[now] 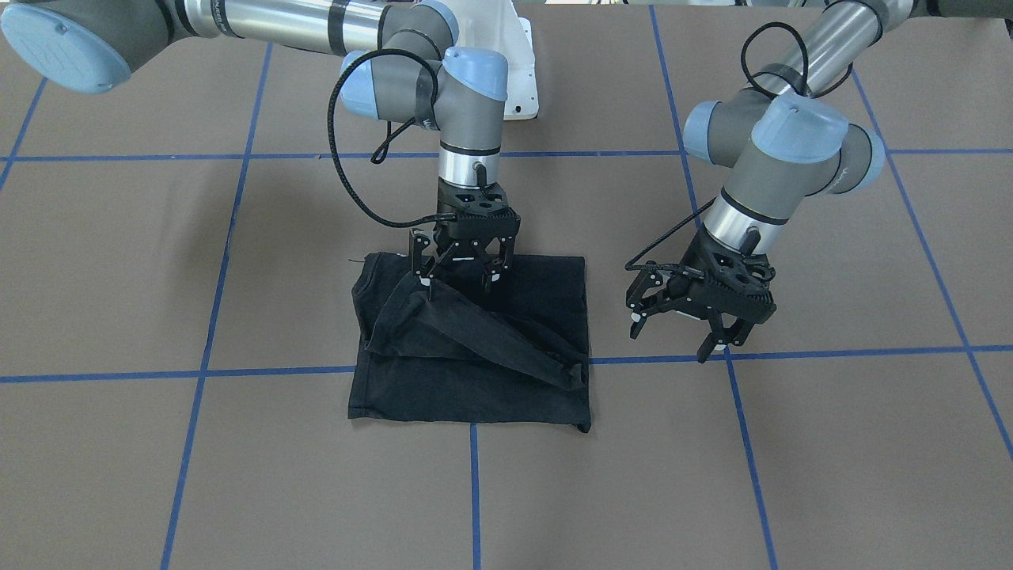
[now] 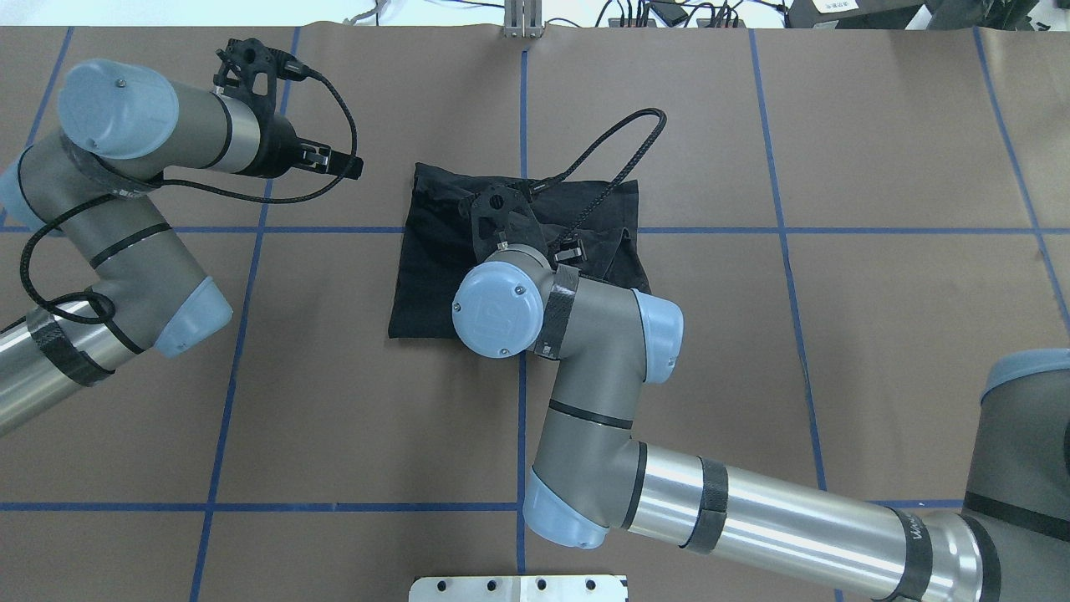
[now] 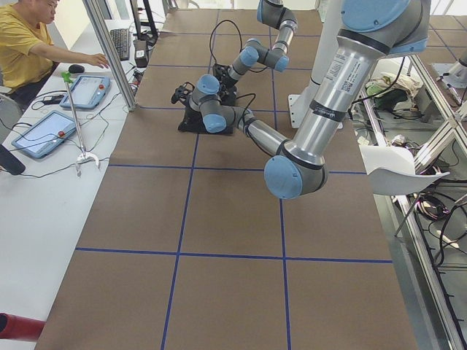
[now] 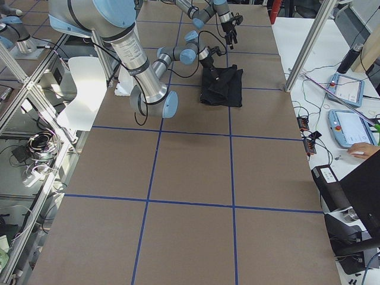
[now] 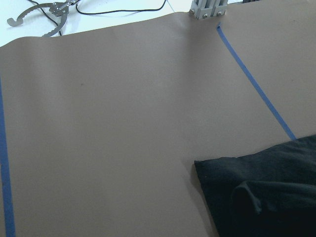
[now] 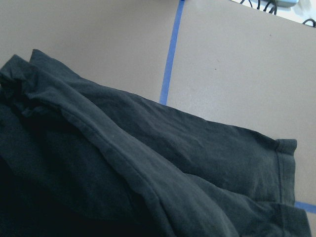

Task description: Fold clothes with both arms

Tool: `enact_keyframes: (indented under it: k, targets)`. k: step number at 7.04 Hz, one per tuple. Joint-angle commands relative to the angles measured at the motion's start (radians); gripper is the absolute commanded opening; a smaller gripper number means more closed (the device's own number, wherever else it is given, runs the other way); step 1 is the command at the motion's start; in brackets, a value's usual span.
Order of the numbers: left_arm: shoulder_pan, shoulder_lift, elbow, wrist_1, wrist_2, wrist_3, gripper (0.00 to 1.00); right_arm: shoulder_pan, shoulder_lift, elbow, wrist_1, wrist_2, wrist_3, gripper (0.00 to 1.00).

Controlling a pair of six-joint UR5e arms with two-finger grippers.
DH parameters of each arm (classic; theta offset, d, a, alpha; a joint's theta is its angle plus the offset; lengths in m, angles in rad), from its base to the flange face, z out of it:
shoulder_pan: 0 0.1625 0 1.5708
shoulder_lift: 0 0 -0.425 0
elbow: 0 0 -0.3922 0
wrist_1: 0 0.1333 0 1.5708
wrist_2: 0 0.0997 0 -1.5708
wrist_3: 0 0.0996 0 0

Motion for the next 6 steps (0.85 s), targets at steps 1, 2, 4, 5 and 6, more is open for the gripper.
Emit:
enact_keyframes:
  k: [1, 2, 4, 5, 6]
  targets:
    - [0.0, 0.001, 0.0, 0.001, 0.0, -0.002, 1.0, 0.002, 0.002, -0.03, -0.002, -0.045, -0.092, 0.59]
    - [0.0, 0.002, 0.0, 0.0, 0.0, -0.002, 1.0, 0.013, 0.001, -0.034, 0.0, -0.063, -0.123, 0.34]
    - [0.0, 0.002, 0.0, 0.001, 0.0, -0.003, 1.0, 0.109, 0.004, -0.13, 0.052, -0.06, -0.165, 0.21]
    - [-0.002, 0.004, 0.0, 0.001, 0.002, -0.006, 1.0, 0.164, 0.033, -0.254, 0.187, -0.054, -0.201, 0.15]
    - [-0.002, 0.005, 0.0, 0.001, 0.002, -0.01, 1.0, 0.203, 0.132, -0.436, 0.266, -0.054, -0.2, 0.13]
